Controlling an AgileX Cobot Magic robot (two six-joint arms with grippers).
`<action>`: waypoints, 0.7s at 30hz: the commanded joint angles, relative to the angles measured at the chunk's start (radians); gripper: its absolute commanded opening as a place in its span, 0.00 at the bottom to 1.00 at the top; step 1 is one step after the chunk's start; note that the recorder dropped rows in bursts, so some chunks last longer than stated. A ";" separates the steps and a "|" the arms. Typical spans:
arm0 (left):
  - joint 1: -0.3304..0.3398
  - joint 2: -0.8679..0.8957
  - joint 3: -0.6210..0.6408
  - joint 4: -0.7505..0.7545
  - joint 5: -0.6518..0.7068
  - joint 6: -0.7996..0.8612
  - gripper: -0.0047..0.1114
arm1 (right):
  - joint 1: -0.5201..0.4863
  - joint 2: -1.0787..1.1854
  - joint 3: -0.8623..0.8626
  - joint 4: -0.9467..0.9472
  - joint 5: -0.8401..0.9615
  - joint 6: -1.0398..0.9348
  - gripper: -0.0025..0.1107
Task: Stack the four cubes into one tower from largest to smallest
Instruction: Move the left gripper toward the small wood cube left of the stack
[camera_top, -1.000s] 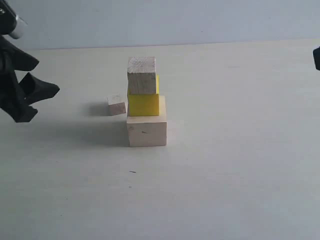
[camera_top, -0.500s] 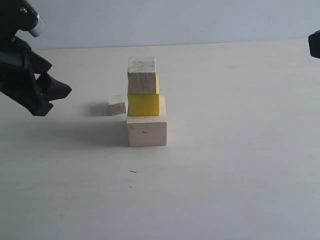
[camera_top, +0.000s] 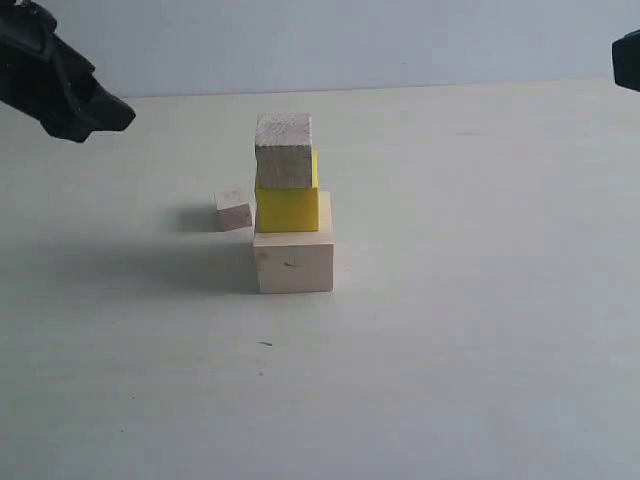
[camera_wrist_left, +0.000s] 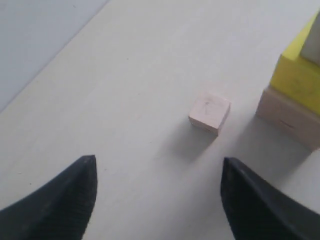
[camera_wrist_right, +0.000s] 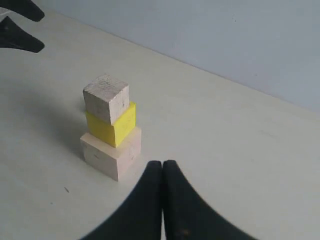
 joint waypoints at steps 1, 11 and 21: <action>0.020 0.185 -0.197 -0.038 0.313 0.118 0.62 | 0.001 -0.007 0.006 -0.016 -0.059 0.003 0.02; 0.020 0.365 -0.292 -0.127 0.390 0.469 0.62 | 0.001 -0.007 0.006 -0.004 -0.056 0.034 0.02; 0.020 0.367 -0.292 -0.200 0.394 0.467 0.62 | 0.001 -0.007 0.006 -0.004 -0.056 0.056 0.02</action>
